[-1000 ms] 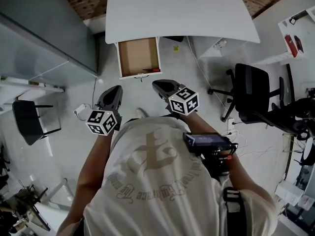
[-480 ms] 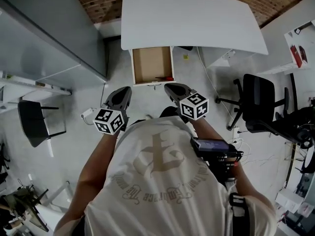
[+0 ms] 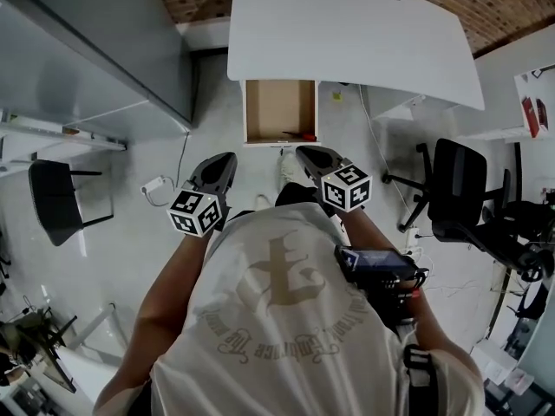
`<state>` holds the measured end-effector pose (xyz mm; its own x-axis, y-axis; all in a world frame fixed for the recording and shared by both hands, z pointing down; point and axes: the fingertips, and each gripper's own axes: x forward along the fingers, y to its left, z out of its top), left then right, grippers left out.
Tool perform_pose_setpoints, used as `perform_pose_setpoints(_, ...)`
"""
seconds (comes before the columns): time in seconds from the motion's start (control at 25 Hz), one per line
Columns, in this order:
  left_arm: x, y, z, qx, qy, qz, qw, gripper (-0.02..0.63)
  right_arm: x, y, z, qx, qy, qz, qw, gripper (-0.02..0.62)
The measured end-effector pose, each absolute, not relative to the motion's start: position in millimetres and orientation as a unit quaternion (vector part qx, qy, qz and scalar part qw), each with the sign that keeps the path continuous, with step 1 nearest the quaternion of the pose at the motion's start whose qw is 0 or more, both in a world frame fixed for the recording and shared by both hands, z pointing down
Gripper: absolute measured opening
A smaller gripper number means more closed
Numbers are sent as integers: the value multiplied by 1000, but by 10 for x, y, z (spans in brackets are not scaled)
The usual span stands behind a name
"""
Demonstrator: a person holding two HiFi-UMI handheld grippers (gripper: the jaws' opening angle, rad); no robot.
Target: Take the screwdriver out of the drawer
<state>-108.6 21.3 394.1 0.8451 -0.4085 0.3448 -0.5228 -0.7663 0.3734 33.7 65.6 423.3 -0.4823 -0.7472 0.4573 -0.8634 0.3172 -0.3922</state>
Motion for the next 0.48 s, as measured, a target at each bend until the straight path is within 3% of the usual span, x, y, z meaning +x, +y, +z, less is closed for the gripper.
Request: perform_pose_setpoints(0.48,-958,-171,3982,920,-282,130,238,18,545,198,4443,465,-822,306,120,23)
